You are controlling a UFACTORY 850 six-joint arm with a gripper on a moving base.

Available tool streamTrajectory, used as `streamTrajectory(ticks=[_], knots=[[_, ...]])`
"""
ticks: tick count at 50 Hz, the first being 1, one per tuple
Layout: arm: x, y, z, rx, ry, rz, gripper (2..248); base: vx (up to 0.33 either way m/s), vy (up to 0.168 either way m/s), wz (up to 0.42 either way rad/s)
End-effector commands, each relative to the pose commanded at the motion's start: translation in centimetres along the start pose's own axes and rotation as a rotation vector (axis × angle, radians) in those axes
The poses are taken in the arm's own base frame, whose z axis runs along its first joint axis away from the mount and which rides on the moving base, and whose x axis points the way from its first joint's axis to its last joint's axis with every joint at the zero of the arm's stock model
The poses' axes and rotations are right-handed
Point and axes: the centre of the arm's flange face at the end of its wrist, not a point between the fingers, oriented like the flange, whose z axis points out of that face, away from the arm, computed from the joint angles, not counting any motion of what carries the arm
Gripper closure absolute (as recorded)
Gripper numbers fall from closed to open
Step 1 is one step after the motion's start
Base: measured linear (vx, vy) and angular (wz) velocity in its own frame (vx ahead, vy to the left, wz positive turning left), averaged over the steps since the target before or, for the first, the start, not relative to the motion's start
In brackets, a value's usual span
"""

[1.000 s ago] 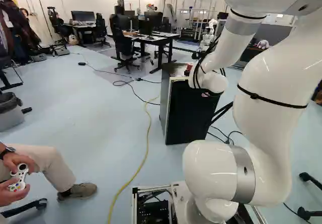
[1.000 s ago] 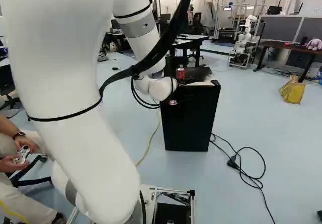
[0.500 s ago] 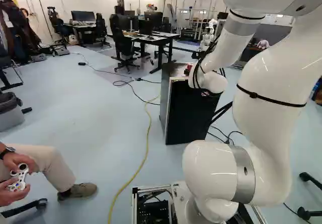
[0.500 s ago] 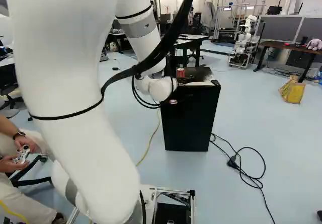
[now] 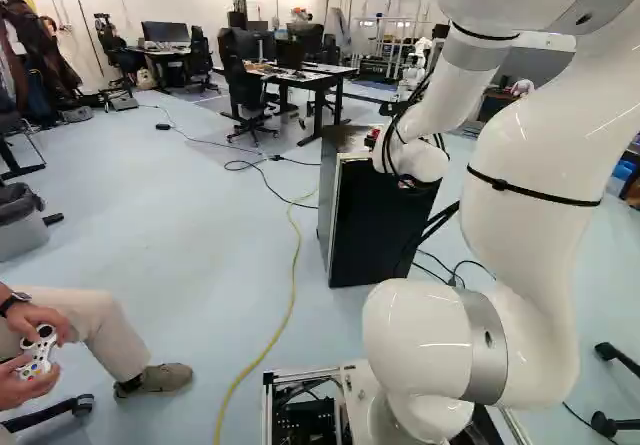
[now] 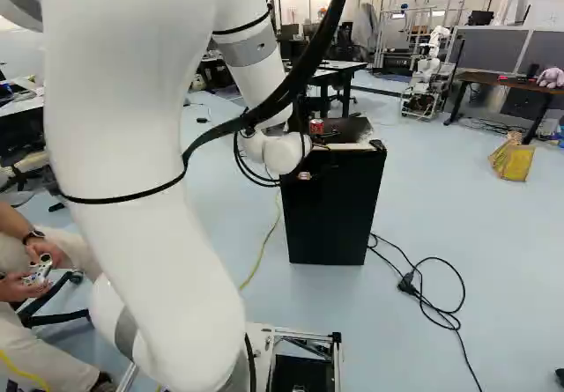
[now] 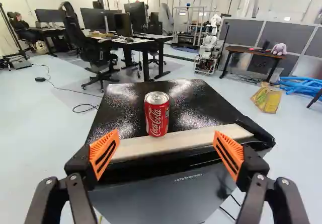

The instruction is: Grab a drink from the fridge

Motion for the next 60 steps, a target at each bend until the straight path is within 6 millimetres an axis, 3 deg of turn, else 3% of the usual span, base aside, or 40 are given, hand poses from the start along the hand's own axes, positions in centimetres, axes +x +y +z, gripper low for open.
streamTrajectory(ticks=[60], knots=[[0.0, -1.4, 4.1, 0.033, -0.061, -0.011, 3, 0.0, 0.0, 0.0]])
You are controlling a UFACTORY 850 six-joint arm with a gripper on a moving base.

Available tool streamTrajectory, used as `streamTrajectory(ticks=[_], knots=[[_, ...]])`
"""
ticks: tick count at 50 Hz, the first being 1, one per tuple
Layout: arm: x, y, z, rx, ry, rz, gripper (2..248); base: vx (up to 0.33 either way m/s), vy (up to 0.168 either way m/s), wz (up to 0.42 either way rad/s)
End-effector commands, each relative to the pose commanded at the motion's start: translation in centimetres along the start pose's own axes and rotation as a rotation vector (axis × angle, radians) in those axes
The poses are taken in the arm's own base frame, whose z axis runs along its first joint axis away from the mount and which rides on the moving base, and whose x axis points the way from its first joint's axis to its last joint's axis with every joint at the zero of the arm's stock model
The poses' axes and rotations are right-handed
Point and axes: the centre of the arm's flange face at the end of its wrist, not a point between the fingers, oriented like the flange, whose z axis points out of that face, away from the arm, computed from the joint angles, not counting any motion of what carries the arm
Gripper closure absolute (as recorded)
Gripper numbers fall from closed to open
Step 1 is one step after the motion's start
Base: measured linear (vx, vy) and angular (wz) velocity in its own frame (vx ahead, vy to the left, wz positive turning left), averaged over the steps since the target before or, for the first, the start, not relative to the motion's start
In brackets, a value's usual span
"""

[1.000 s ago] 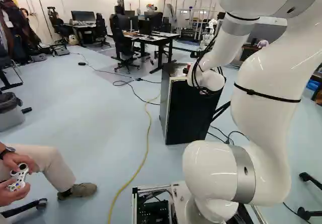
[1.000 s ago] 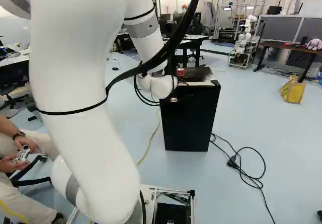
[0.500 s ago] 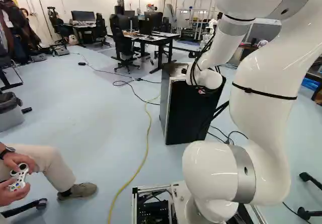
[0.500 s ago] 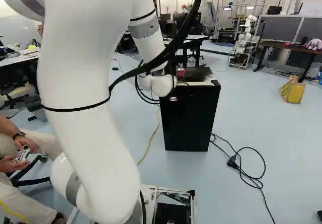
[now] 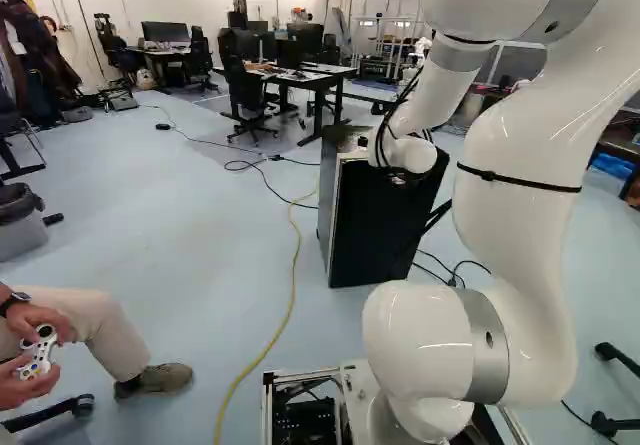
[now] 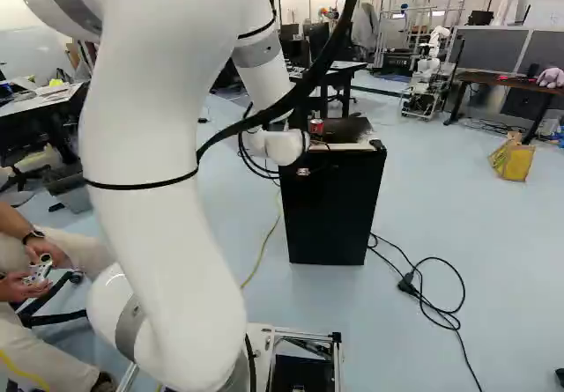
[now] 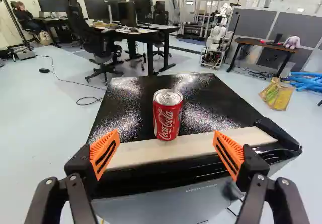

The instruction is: Grab a drink from the fridge

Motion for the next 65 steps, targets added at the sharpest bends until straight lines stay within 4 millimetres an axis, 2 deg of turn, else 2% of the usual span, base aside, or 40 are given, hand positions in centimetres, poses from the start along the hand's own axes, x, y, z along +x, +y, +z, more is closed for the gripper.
streamTrajectory(ticks=[65], knots=[[0.9, -0.5, 4.9, 0.016, 0.012, -0.008, 3, 0.0, 0.0, 0.0]])
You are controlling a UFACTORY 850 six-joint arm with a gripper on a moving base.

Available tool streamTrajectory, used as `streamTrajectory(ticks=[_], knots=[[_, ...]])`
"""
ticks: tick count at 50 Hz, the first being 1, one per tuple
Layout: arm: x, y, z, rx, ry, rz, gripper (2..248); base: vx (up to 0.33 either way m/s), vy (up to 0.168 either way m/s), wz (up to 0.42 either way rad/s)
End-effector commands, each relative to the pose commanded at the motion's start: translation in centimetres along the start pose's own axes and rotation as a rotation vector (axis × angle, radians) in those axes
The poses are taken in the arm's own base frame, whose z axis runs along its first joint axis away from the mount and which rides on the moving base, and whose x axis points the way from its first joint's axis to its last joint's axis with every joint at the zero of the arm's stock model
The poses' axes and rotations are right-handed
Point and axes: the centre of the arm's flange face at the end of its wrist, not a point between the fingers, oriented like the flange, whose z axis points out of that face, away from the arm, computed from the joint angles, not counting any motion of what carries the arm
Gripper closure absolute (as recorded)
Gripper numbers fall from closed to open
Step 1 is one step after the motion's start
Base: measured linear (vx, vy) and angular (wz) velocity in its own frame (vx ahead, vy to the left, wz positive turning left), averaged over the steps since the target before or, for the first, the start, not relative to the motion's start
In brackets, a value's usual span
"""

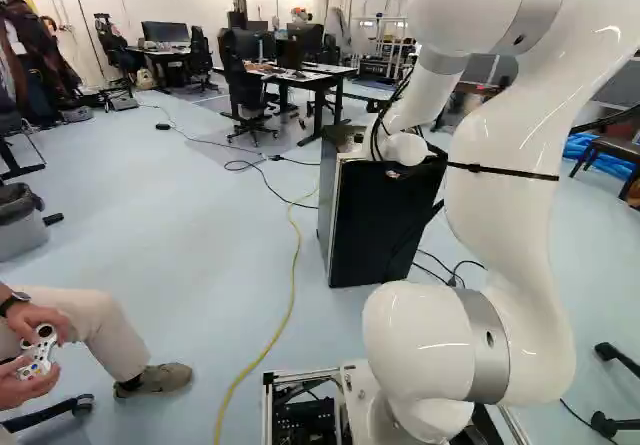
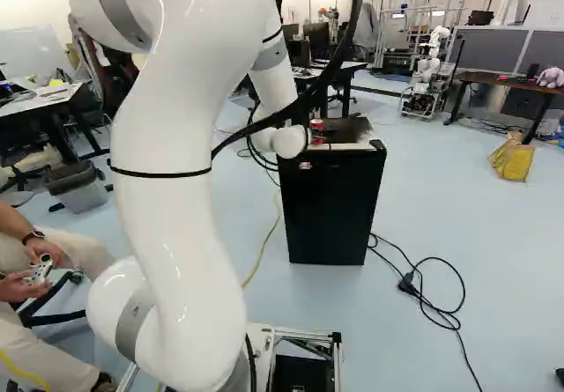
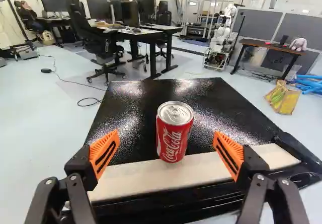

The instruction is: Grab a drink from the fridge

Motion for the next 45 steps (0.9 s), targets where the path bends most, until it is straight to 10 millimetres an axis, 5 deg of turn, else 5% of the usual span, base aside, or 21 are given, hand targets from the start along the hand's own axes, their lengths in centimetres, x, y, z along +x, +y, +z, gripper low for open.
streamTrajectory(ticks=[45], knots=[[0.3, 1.0, 2.1, -0.035, 0.013, 0.024, 3, 0.0, 0.0, 0.0]])
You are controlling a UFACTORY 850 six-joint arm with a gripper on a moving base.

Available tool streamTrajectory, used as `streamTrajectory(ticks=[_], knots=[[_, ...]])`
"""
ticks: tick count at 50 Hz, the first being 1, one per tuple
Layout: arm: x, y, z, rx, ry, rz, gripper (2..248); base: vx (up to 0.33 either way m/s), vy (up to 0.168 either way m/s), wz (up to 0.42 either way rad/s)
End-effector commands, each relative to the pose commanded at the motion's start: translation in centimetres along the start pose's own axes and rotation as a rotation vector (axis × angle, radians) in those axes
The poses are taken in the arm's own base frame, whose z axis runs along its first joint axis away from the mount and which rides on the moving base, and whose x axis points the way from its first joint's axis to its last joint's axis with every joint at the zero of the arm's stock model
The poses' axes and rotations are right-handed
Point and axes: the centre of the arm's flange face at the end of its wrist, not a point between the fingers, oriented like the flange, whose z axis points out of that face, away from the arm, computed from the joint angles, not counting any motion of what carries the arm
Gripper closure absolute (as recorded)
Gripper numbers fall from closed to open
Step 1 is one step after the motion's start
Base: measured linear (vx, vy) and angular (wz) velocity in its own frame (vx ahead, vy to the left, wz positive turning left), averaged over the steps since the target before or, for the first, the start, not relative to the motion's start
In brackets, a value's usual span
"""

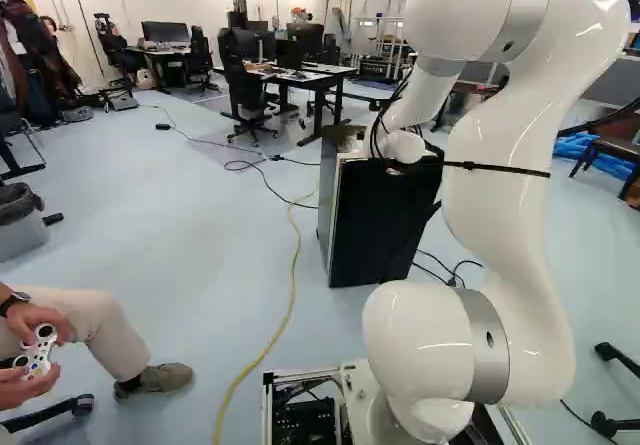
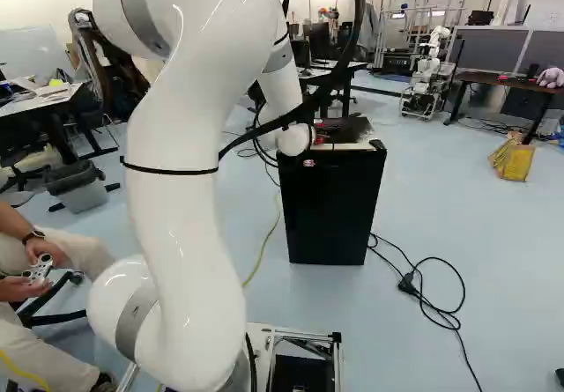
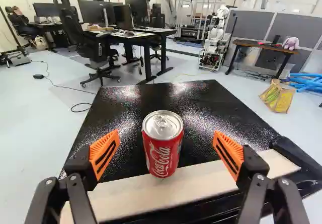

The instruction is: Grab a drink from the fridge

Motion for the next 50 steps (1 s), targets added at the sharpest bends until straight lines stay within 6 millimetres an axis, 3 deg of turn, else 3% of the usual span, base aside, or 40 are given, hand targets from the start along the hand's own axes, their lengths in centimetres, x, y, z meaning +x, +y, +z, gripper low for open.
streamTrajectory(ticks=[12, 13, 17, 18, 22, 23, 28, 29, 33, 34, 50], knots=[[0.0, 0.0, 0.1, 0.0, 0.0, 0.0, 3, 0.0, 0.0, 0.0], [0.0, 0.0, 0.1, 0.0, 0.0, 0.0, 17, 0.0, 0.0, 0.0], [0.0, 0.0, 0.1, 0.0, 0.0, 0.0, 17, 0.0, 0.0, 0.0], [0.0, 0.0, 0.1, 0.0, 0.0, 0.0, 54, 0.0, 0.0, 0.0], [0.0, 0.0, 0.1, 0.0, 0.0, 0.0, 54, 0.0, 0.0, 0.0], [0.0, 0.0, 0.1, 0.0, 0.0, 0.0, 91, 0.0, 0.0, 0.0], [0.0, 0.0, 0.1, 0.0, 0.0, 0.0, 91, 0.0, 0.0, 0.0], [0.0, 0.0, 0.1, 0.0, 0.0, 0.0, 129, 0.0, 0.0, 0.0], [0.0, 0.0, 0.1, 0.0, 0.0, 0.0, 129, 0.0, 0.0, 0.0], [0.0, 0.0, 0.1, 0.0, 0.0, 0.0, 155, 0.0, 0.0, 0.0], [1.0, 0.0, -0.3, -0.001, 0.018, -0.001, 156, 0.0, 0.0, 0.0]])
